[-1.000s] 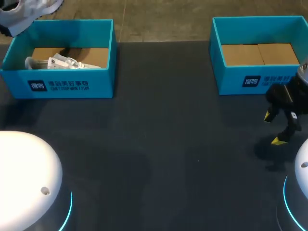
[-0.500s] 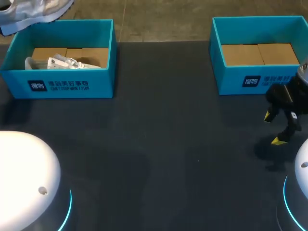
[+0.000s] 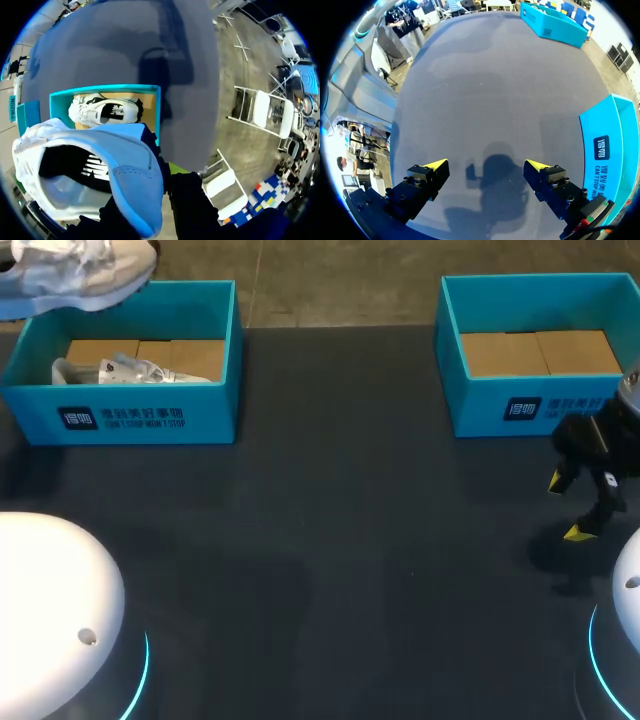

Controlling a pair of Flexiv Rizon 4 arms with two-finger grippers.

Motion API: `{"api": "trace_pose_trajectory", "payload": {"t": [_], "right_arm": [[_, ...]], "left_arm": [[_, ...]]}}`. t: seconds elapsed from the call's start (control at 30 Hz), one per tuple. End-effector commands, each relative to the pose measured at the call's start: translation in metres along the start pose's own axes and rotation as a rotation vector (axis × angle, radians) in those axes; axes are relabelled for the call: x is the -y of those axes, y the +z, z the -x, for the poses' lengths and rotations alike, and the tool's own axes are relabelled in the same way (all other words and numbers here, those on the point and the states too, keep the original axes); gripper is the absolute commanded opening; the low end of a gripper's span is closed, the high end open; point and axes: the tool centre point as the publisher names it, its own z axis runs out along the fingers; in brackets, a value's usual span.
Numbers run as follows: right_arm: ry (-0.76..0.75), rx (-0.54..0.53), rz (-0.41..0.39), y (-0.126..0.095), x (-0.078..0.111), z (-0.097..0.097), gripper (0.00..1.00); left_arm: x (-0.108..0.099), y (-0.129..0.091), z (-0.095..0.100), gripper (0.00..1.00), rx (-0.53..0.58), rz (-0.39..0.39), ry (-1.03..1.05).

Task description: Take the shoe out of the shoebox, open the shoe tongue, remove and reinsert the insole, then place the shoe into the shoebox

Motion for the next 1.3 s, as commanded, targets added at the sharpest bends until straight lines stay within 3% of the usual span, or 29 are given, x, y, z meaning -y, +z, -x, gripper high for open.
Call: {"api": "trace_pose_trajectory", "payload": {"t": [0.03,0.47,0.93,1.3], "right_arm": [[0.001,0.001,-0.003,0.0,0.0,-0.001,1.0],[0.001,0.001,-0.003,0.0,0.0,-0.001,1.0],[0.001,0.001,-0.003,0.0,0.0,-0.001,1.0],[0.001,0.001,-0.003,0.0,0.0,-0.001,1.0]], "left_arm": [[-0.015,0.011,0.006,0.0,-0.016,-0.022,0.021],[-0.008,0.049,0.014,0.0,-0.057,-0.02,0.044],[0.008,0.076,0.019,0.0,-0.106,-0.011,0.077],[-0.006,0.066,0.012,0.0,-0.084,-0.012,0.081]]}}
